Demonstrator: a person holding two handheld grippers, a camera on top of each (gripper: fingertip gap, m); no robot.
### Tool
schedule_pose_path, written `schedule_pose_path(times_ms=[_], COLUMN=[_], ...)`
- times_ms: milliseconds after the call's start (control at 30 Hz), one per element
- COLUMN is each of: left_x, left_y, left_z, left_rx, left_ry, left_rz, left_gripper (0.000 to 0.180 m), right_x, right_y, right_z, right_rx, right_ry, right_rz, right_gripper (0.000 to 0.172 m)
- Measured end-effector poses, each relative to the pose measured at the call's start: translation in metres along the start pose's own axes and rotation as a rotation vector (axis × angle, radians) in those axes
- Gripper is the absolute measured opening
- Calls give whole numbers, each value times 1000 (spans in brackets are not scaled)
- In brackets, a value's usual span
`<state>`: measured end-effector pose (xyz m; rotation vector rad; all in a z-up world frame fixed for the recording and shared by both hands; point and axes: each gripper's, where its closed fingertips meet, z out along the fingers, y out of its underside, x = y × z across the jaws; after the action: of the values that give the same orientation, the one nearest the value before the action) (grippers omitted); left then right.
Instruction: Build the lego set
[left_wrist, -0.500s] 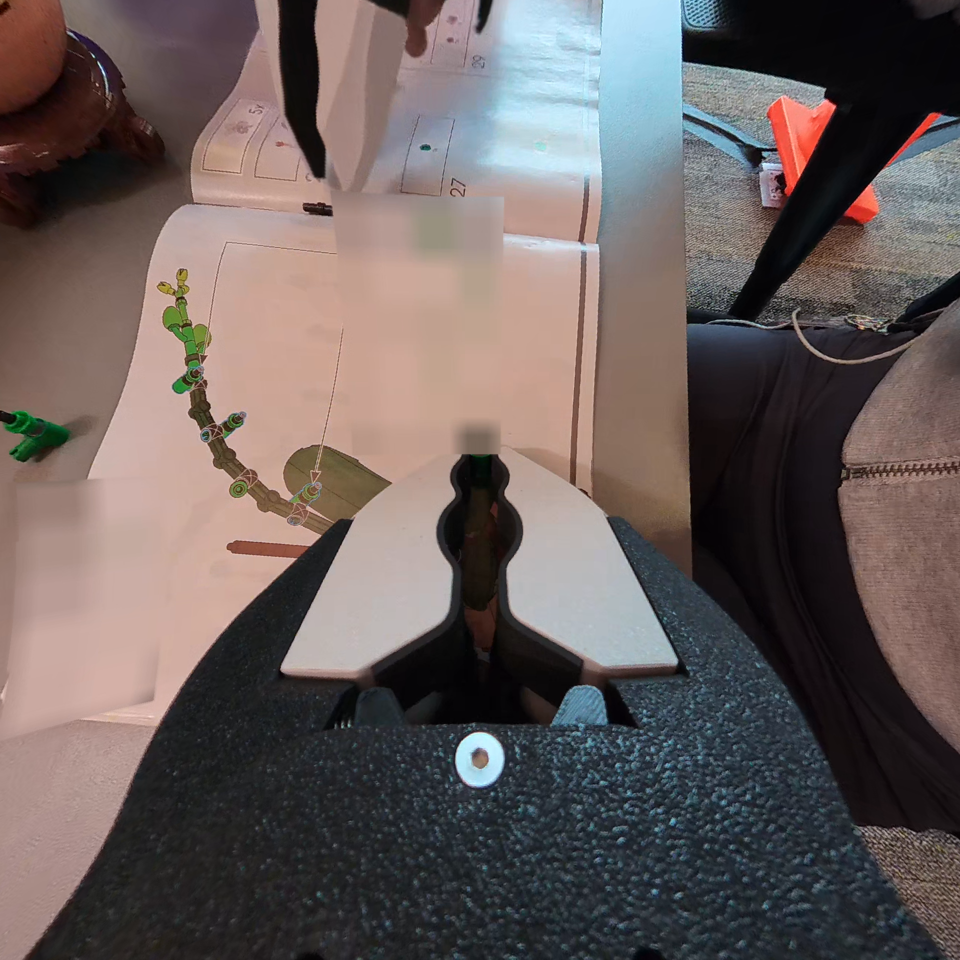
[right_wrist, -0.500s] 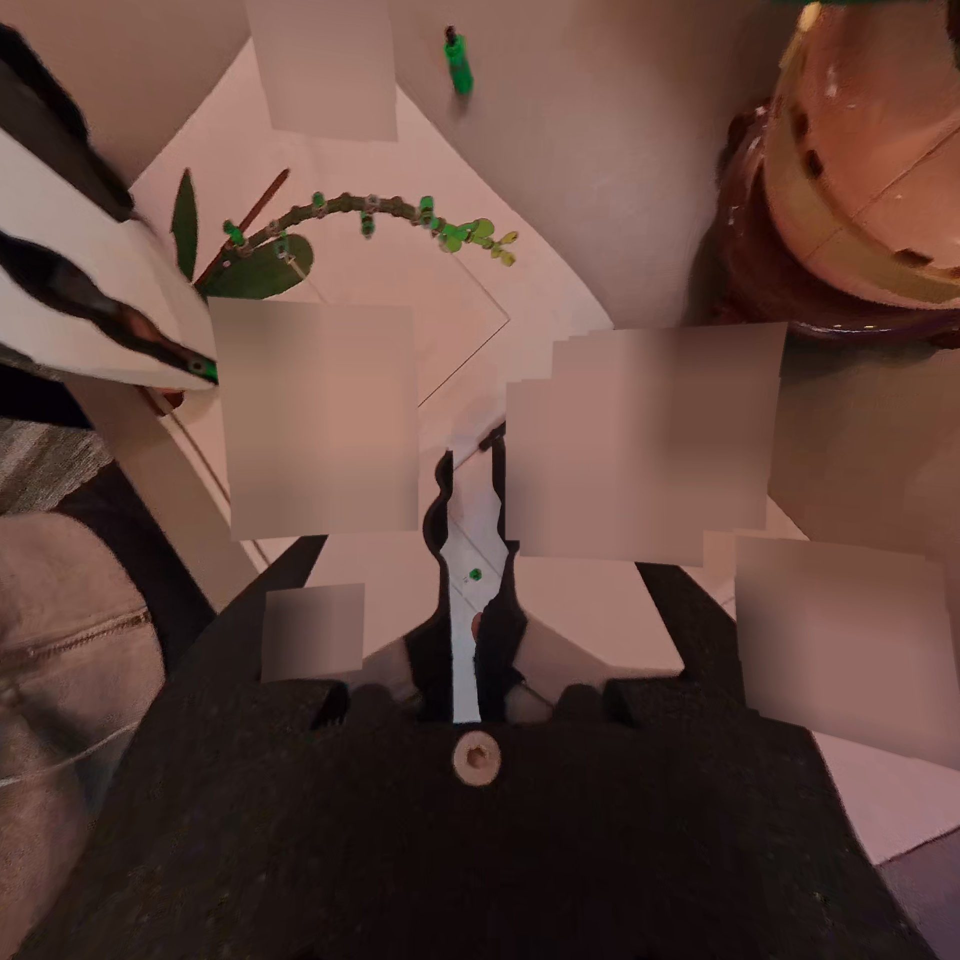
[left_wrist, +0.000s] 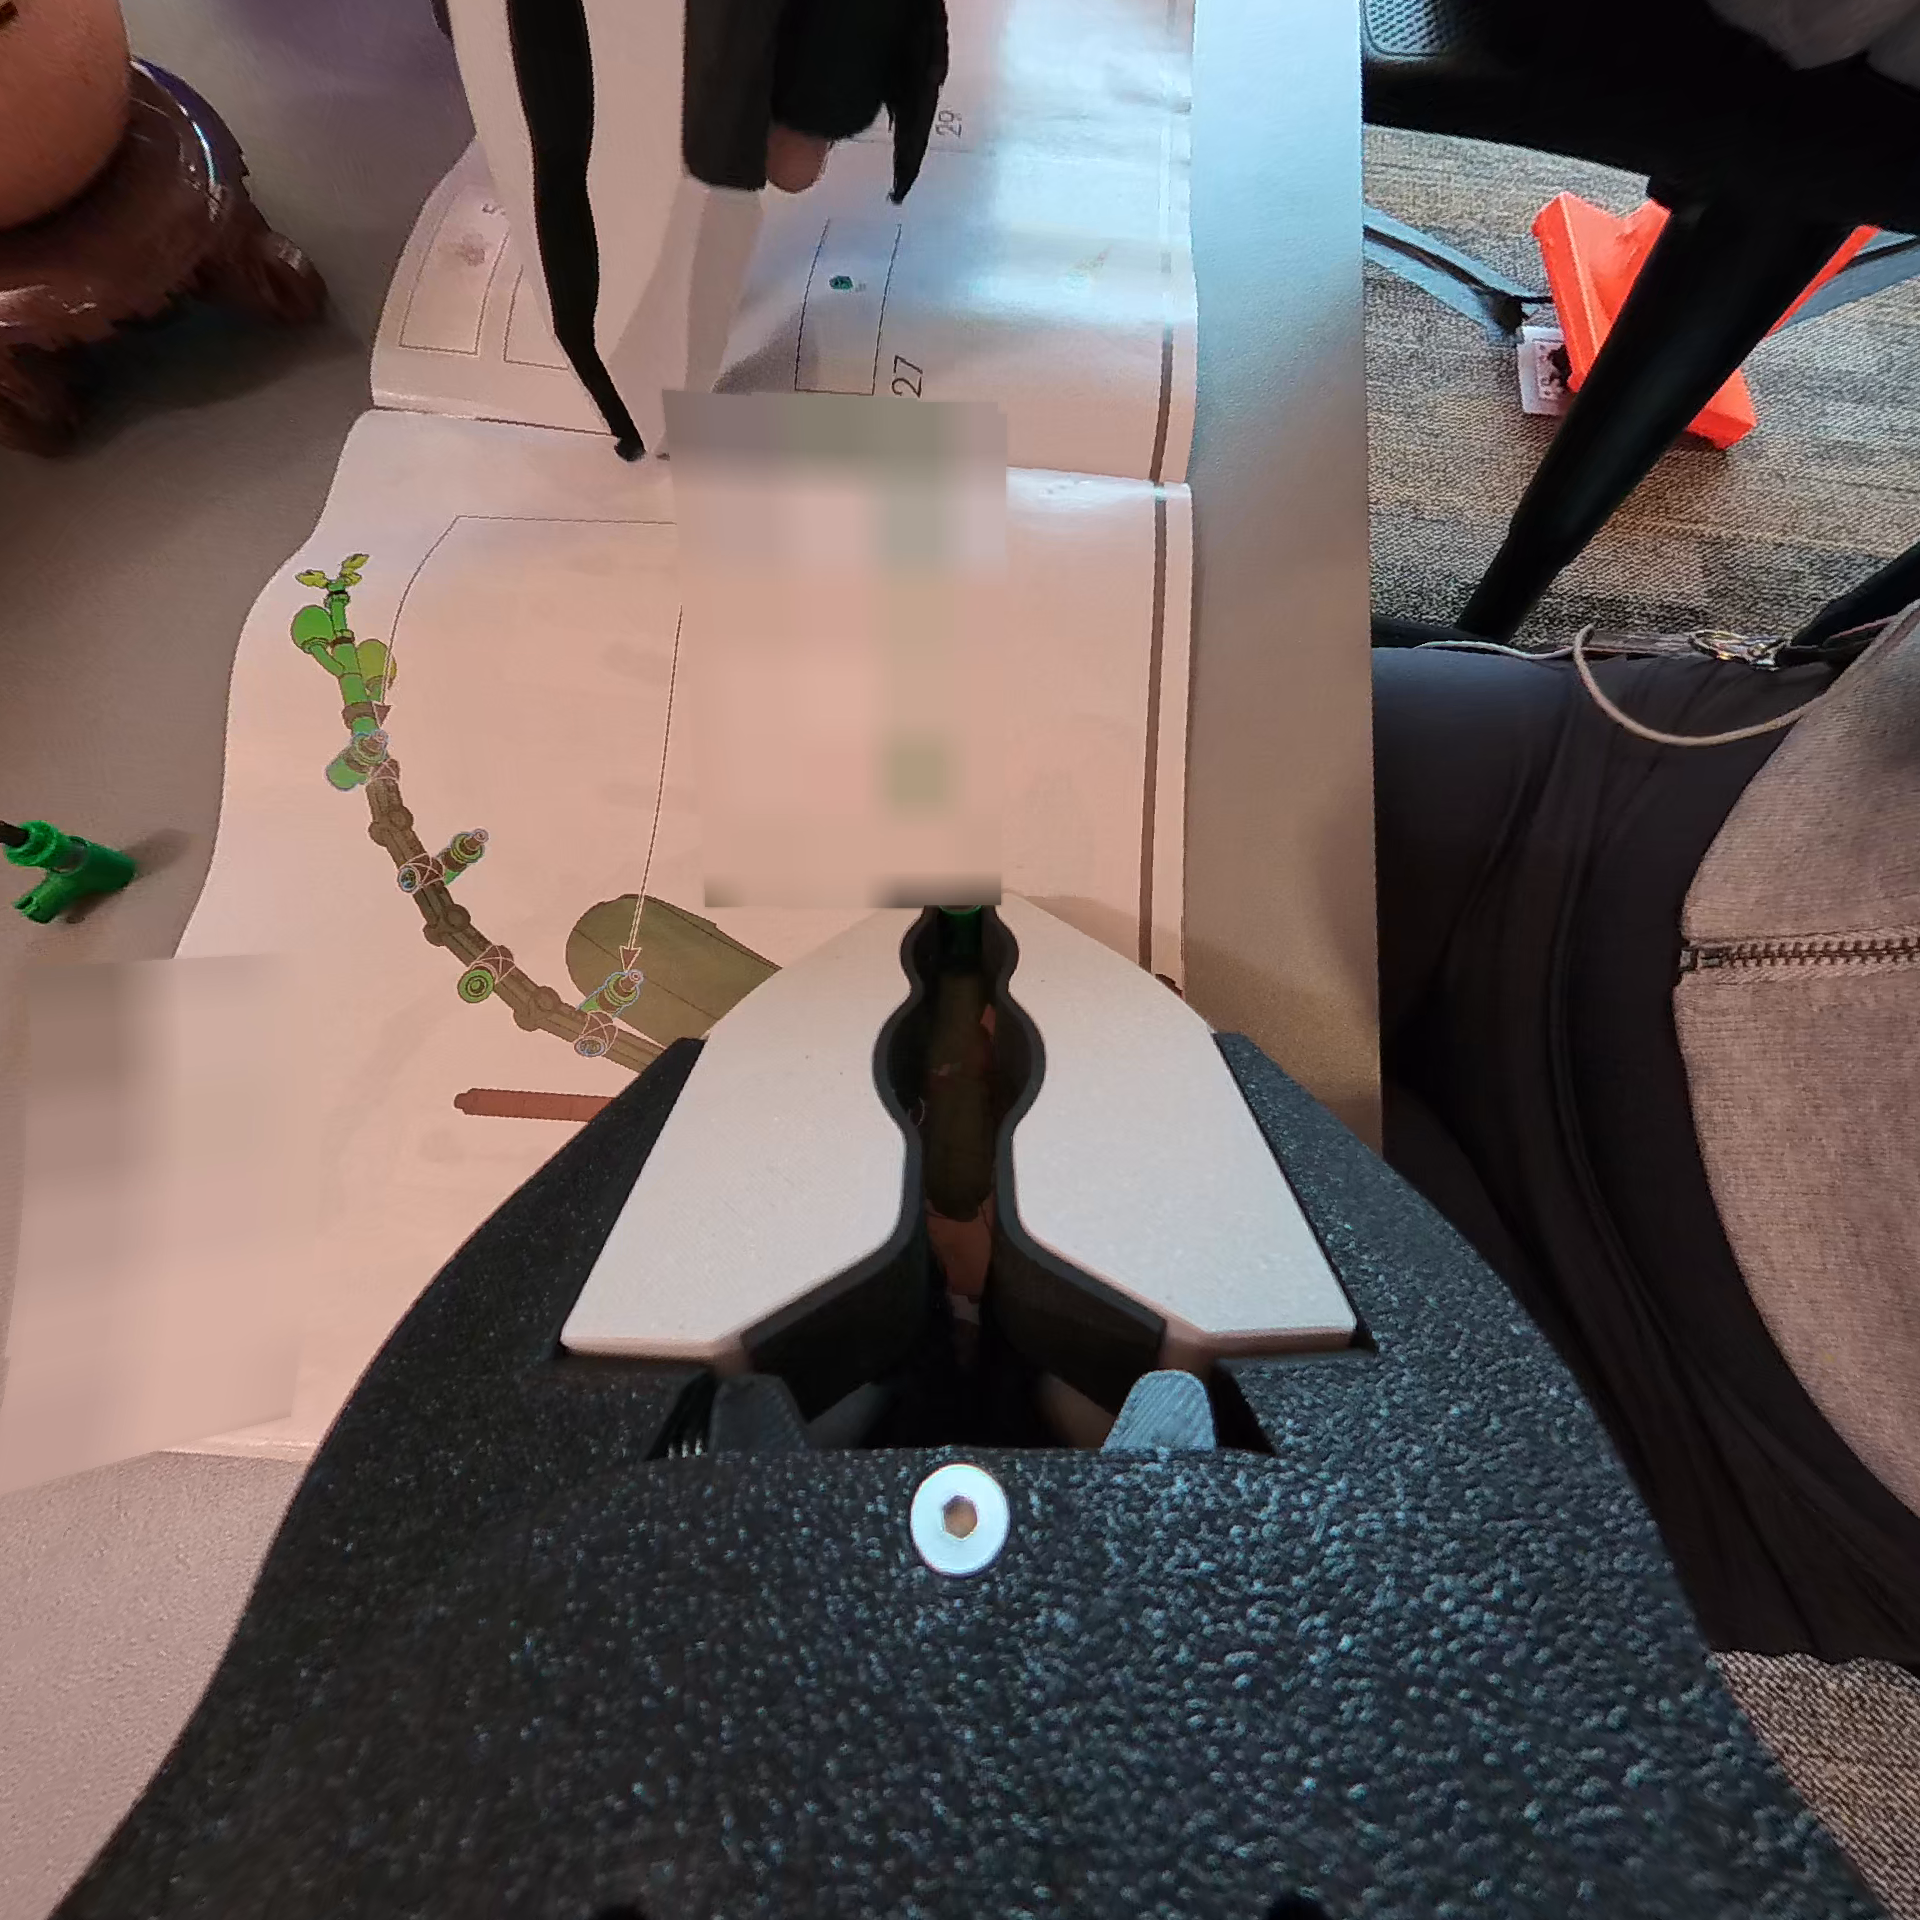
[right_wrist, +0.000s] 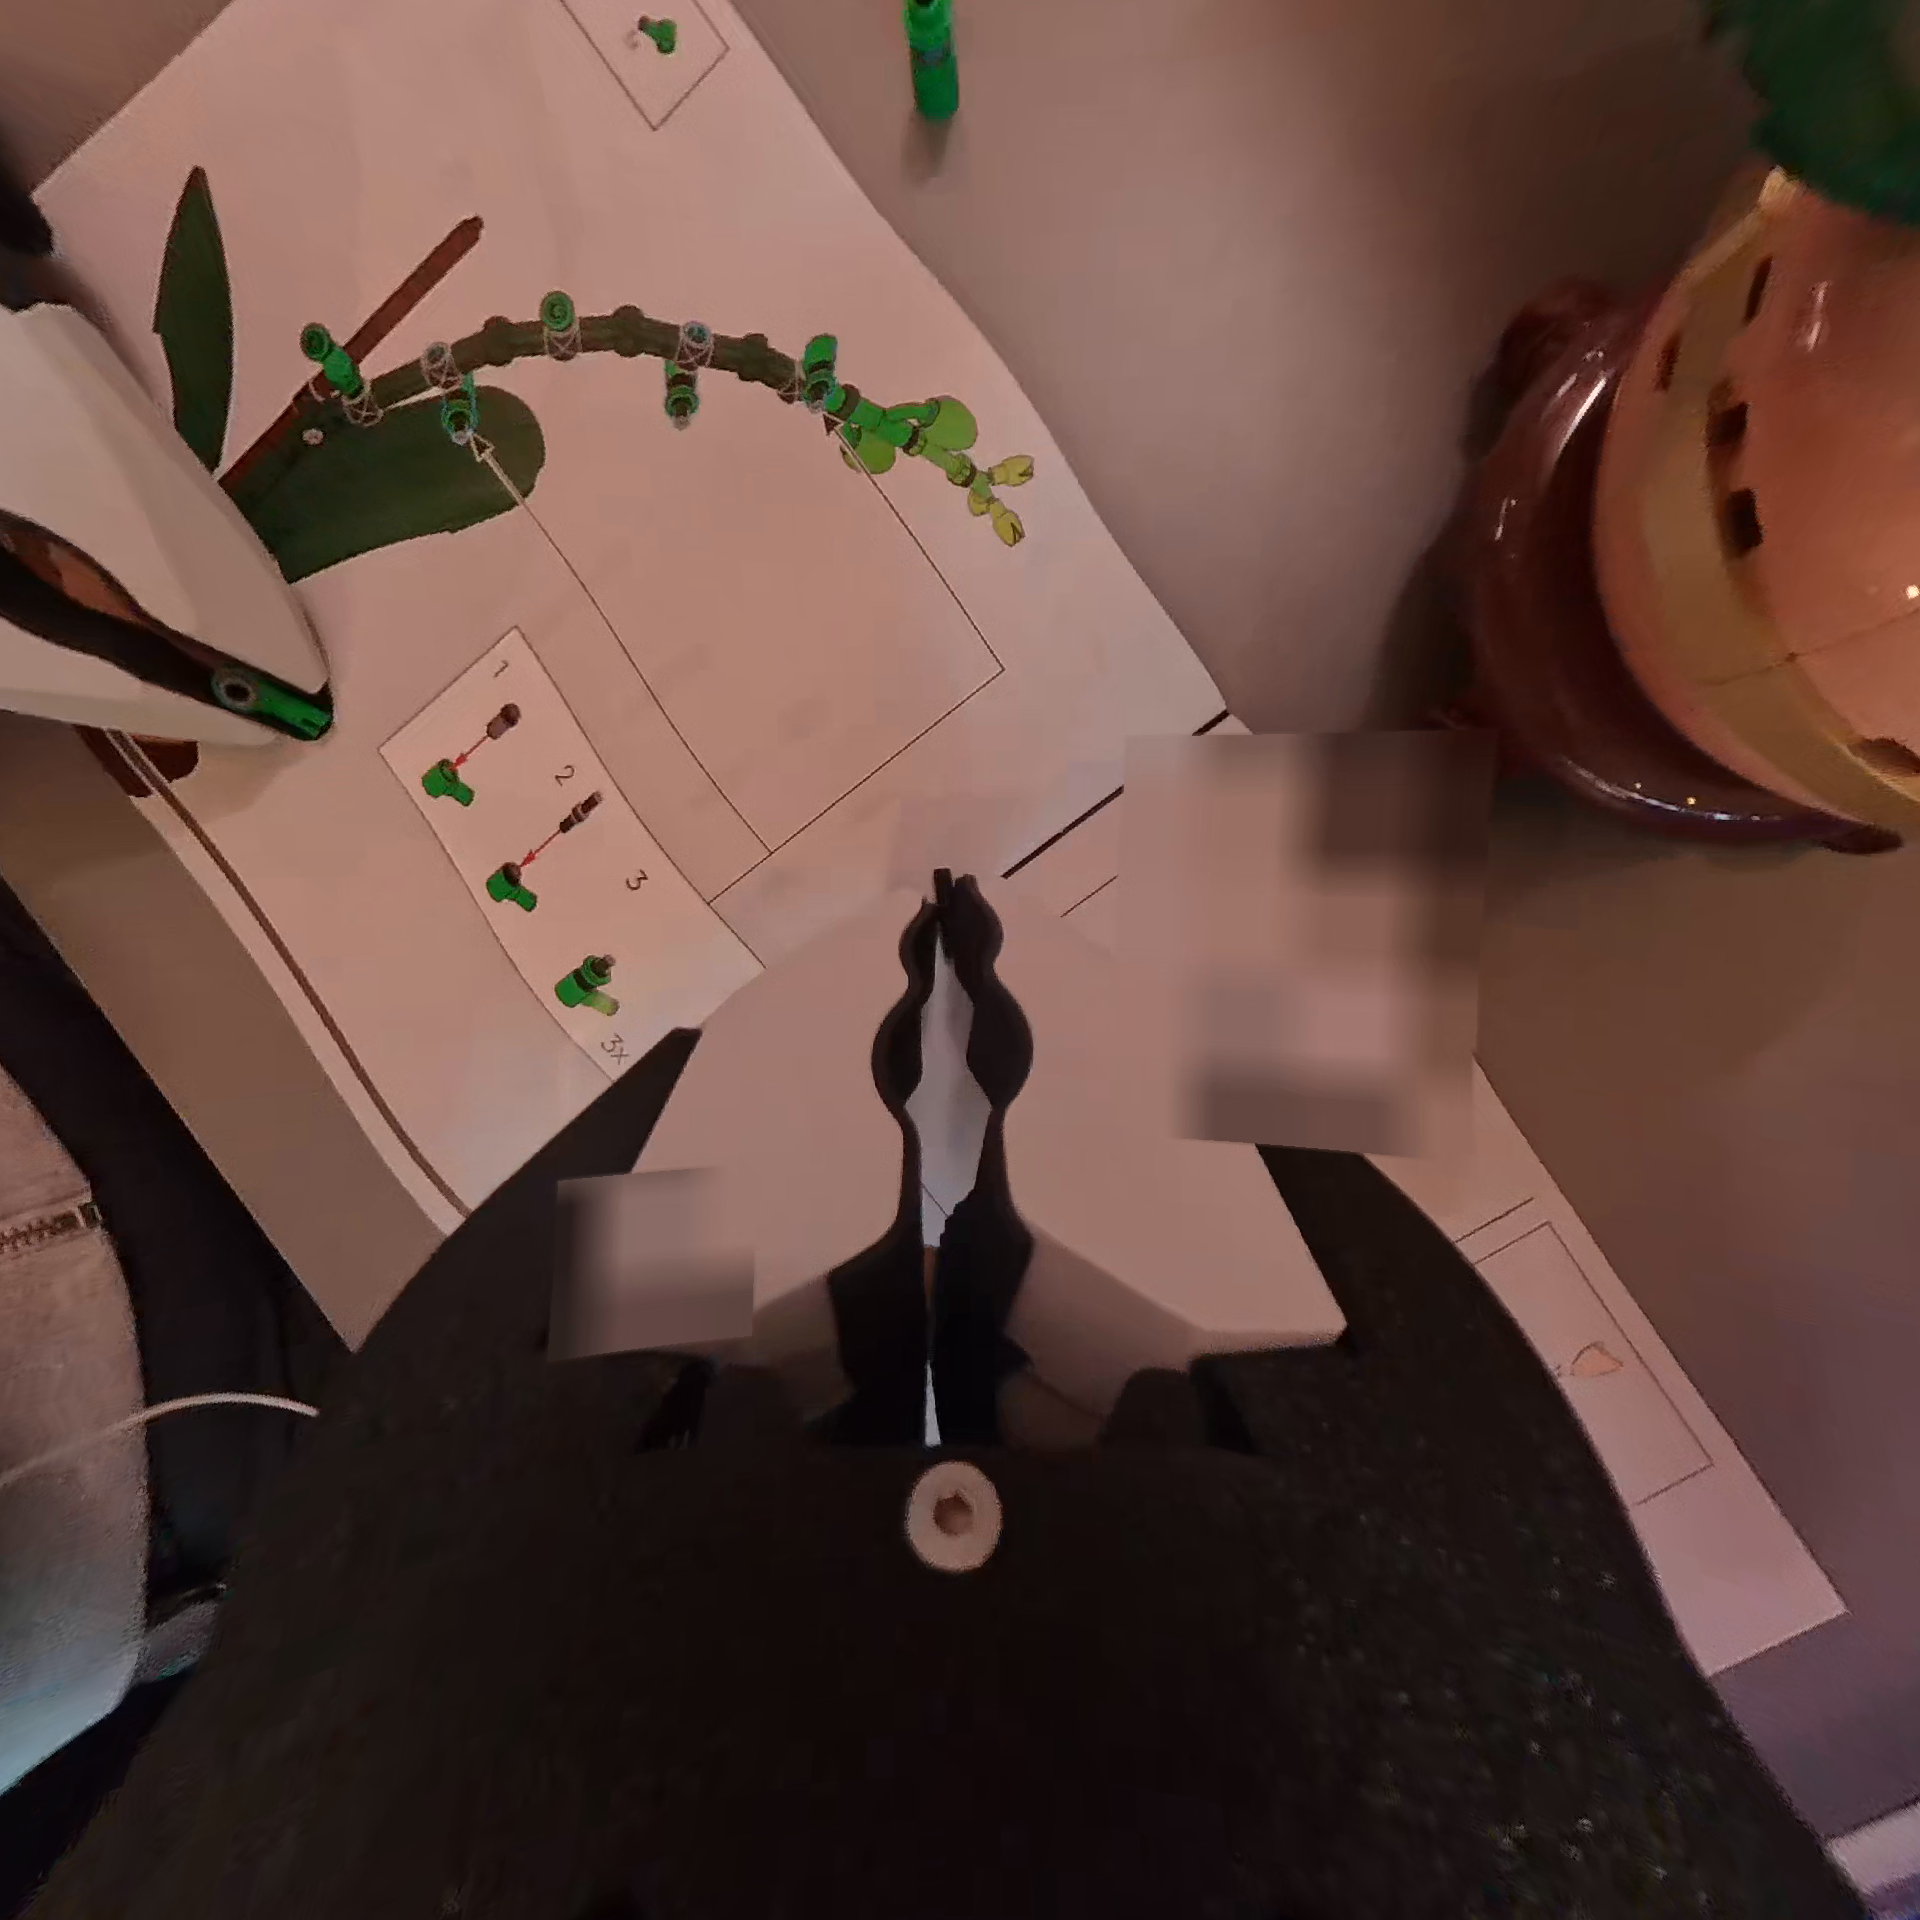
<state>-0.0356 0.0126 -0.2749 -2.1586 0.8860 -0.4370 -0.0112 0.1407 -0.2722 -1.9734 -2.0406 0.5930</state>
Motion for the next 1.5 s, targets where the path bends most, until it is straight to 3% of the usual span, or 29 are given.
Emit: schedule_pose_path(times_ms=[167,367,600,700,1067,1167,1333,1433,1500], left_x=[0,-1,0,0,0,0,-1,-7,-11], left_y=[0,0,0,0,0,0,1,0,-6], left_z=[0,0,0,-1,-1,-1,-2,-4,-8], left_rx=[0,0,1,1,2,1,2,20,68], left_ry=[-1,5,8,11,14,16,1,-19,-40], left_rz=[1,-12,-16,-19,-22,-25,-35,-62,-94], left_gripper=[7,6,6,6,6,7,7,7,6], right_x=[-1,-45,-65,-65,-61,-60,-65,-89,-93], right_y=[-3,-35,-27,-23,-25,-25,-26,-59,-85], right_z=[-2,-23,13,19,23,24,23,-1,-33], right_rx=[86,408,36,-113,-427,-437,-101,370,705], right_ry=[-56,-318,-56,-67,-154,-170,-253,-483,-653], right_rz=[-102,-69,-574,-708,-688,-712,-599,-250,74], right_gripper=[3,3,2,3,4,2,1,1,1])
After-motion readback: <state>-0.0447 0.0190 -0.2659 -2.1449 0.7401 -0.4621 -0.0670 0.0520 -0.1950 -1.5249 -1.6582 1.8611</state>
